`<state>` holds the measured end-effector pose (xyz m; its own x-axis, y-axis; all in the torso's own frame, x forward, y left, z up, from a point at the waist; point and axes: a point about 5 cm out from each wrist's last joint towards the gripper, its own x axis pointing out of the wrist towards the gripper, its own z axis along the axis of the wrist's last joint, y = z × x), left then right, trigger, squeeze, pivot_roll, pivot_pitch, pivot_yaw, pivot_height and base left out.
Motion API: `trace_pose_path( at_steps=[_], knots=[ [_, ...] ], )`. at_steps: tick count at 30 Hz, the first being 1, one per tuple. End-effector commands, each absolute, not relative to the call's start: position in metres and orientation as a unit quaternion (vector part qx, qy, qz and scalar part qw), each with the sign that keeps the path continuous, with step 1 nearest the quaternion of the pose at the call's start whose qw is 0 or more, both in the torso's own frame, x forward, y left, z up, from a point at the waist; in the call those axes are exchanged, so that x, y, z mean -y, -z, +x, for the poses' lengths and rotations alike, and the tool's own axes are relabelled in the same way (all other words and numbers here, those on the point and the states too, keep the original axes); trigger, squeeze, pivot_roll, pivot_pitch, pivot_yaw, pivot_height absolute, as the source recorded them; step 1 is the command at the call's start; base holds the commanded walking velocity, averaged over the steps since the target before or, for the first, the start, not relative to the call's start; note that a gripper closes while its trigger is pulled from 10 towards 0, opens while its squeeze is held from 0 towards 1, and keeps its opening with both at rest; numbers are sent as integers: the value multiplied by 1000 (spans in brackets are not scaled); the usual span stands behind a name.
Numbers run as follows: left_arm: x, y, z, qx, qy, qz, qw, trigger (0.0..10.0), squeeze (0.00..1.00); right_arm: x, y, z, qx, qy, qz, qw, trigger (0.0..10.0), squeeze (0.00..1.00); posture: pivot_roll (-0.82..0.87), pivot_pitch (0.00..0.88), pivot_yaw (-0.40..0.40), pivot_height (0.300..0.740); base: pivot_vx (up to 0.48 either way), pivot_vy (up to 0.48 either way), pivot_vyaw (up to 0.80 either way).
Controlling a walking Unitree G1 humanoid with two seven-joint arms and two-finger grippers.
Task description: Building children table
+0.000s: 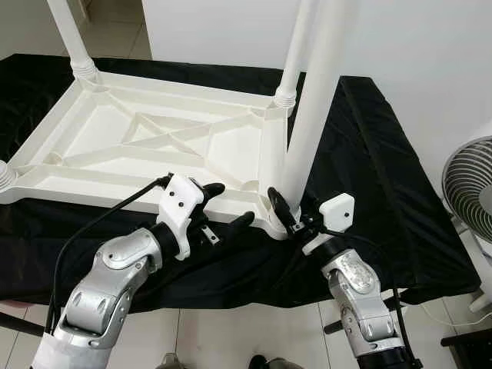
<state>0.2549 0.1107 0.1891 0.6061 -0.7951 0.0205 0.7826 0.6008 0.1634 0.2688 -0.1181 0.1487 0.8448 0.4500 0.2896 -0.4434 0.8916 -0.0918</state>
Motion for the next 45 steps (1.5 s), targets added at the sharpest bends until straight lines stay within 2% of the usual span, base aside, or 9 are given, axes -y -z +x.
trace_pose_path(
  at_steps=[1,9,35,45],
  knots=[
    [-112,-192,254,50,433,70,897,10000,0,131,-118,265,80,-207,9,975,10000,0,139,147,-44,740,0,0,0],
    [-112,-193,254,51,433,72,897,10000,0,137,-112,271,59,-182,50,980,10000,0,141,145,-40,740,0,0,0],
    [-111,-192,253,49,435,71,896,10000,0,131,-118,275,61,-188,45,979,10000,0,143,150,-44,740,0,0,0],
    [-112,-192,252,48,434,70,897,10000,0,125,-119,275,64,-129,32,989,10000,0,146,150,-47,740,0,0,0]
  ],
)
